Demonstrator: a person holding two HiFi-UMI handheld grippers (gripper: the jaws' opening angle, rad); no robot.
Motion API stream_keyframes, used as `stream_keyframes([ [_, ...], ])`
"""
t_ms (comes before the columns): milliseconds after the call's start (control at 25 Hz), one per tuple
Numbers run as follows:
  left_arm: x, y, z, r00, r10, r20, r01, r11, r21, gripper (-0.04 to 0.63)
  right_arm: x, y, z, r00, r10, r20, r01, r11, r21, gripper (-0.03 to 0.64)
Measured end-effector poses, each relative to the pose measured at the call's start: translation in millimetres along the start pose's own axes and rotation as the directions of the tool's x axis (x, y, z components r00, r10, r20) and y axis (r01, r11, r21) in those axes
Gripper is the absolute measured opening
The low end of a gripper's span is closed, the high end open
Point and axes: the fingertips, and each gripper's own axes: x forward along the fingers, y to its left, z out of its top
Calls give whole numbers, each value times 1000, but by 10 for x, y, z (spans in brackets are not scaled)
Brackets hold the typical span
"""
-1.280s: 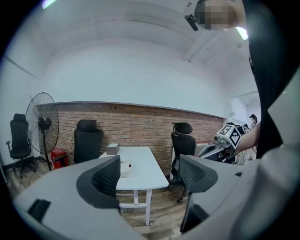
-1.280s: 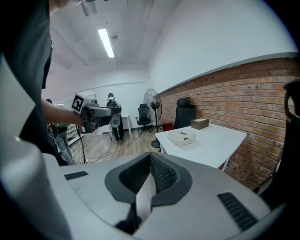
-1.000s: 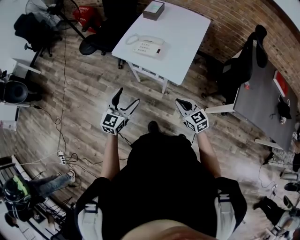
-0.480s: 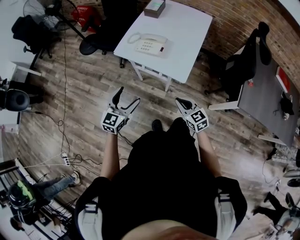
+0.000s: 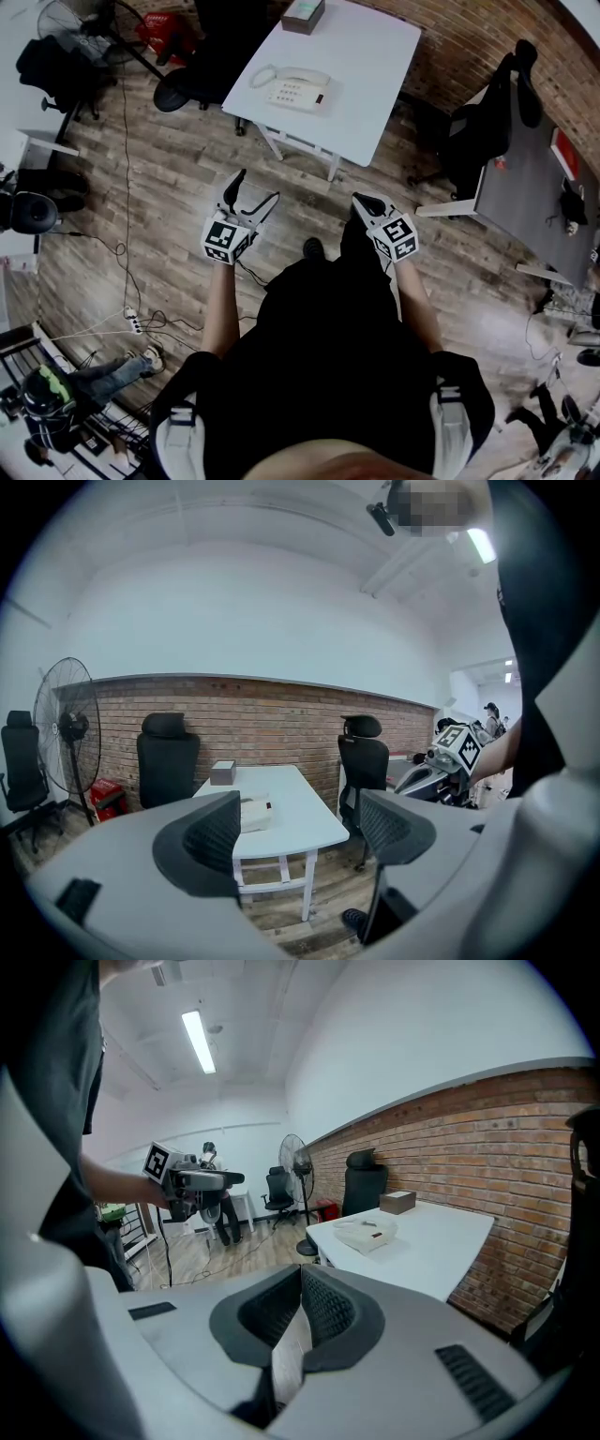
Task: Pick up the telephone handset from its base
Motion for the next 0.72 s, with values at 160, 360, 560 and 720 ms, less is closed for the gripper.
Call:
stream_keyframes([
  [160, 69, -16, 57, 1000, -7, -1, 7, 1000, 15, 390, 1, -95, 14, 1000, -7, -3, 6, 1000, -2, 0],
  [360, 120, 51, 16, 1000, 0, -17, 0, 1000, 8, 390, 58, -186, 112, 1000, -9, 11, 10, 1000, -4, 0],
  [560, 194, 24, 36, 1000, -12, -20, 12, 1000, -5, 390, 57, -215, 83, 1000, -7, -4, 7, 1000, 0, 0],
  [720, 268, -38, 24, 997, -56, -47, 58, 998, 27, 390, 87, -291, 85, 999, -32, 10, 32, 999, 33, 0],
])
